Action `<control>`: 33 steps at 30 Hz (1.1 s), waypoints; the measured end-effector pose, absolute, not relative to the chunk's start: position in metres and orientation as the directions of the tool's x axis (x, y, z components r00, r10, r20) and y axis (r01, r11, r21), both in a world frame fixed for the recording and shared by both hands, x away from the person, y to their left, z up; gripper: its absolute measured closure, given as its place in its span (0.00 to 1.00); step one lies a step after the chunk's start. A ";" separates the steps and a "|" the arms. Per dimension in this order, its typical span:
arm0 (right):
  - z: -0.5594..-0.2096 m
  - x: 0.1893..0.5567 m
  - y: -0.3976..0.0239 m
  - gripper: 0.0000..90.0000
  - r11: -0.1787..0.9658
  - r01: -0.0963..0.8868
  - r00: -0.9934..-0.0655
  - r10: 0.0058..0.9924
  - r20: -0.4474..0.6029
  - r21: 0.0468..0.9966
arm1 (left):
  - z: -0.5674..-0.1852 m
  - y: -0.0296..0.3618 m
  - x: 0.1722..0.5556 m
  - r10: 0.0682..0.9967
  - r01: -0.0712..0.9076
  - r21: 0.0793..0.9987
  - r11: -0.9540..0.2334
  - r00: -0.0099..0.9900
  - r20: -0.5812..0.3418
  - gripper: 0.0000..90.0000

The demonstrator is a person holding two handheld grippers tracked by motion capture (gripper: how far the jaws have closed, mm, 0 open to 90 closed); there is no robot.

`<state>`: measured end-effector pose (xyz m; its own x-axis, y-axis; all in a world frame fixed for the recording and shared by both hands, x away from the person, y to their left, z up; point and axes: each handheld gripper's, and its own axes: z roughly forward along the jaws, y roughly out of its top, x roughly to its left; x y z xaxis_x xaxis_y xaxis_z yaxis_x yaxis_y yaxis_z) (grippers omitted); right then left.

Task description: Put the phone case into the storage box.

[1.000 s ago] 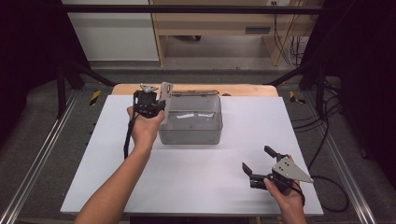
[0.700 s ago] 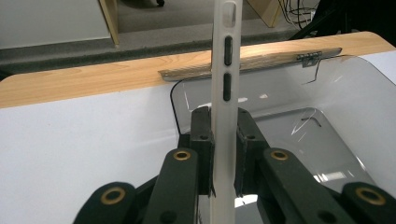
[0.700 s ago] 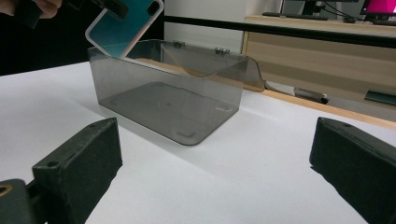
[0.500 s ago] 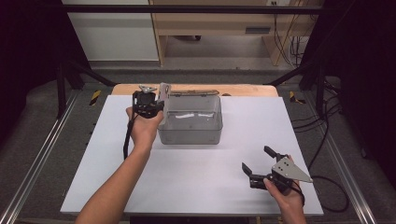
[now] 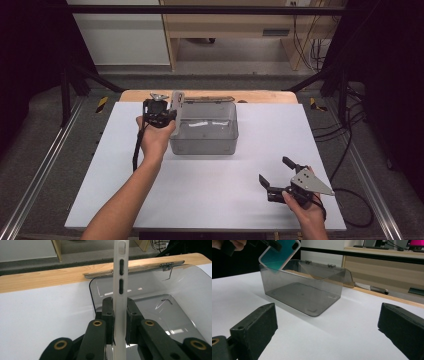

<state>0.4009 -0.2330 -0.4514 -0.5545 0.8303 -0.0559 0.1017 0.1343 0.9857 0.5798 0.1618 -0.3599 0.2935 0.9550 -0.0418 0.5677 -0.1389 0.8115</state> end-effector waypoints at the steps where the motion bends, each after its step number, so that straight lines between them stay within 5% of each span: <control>1: -0.451 0.401 -0.233 0.03 0.134 0.103 -0.555 0.830 -0.056 0.986 | -0.360 0.162 0.580 0.955 0.568 0.811 -0.140 0.295 -0.042 0.90; 33: -0.453 0.402 -0.234 0.03 0.136 0.113 -0.555 0.830 -0.051 0.984 | -0.373 0.159 0.583 0.950 0.597 0.789 -0.145 0.308 -0.059 0.90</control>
